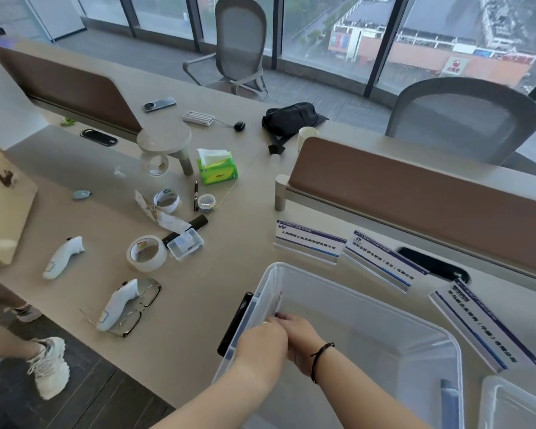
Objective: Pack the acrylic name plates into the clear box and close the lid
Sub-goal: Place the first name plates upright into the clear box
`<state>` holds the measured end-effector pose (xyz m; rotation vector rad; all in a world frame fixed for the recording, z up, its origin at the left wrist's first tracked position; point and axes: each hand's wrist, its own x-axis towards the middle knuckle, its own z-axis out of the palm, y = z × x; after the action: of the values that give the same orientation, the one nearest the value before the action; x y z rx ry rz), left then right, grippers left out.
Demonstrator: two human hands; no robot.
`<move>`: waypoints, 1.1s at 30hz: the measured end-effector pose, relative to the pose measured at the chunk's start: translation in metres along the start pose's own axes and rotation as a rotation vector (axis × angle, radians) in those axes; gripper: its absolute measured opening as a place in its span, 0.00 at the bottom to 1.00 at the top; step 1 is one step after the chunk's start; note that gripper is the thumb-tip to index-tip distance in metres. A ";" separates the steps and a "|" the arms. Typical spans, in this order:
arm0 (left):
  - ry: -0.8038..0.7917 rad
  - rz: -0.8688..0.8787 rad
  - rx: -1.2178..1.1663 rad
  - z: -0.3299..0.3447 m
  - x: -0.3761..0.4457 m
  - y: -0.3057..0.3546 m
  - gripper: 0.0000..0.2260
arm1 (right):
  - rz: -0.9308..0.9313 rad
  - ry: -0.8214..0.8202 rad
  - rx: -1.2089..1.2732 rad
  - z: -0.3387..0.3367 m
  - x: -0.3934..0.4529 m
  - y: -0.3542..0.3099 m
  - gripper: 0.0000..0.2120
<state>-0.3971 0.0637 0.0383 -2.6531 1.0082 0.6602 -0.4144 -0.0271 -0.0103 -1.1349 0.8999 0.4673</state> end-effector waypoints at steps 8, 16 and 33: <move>0.232 0.103 -0.121 -0.072 0.045 0.002 0.13 | -0.277 0.152 -0.056 -0.024 -0.026 -0.056 0.13; 0.448 0.193 -0.286 -0.123 0.108 -0.011 0.08 | -0.579 0.404 -0.252 -0.057 -0.032 -0.118 0.09; 0.263 0.172 -0.287 -0.095 0.237 -0.056 0.13 | -0.424 0.626 -0.974 -0.123 0.056 -0.145 0.22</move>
<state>-0.1711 -0.0641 0.0088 -2.9861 1.3133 0.5326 -0.3226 -0.2021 0.0105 -2.3973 0.9293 0.1719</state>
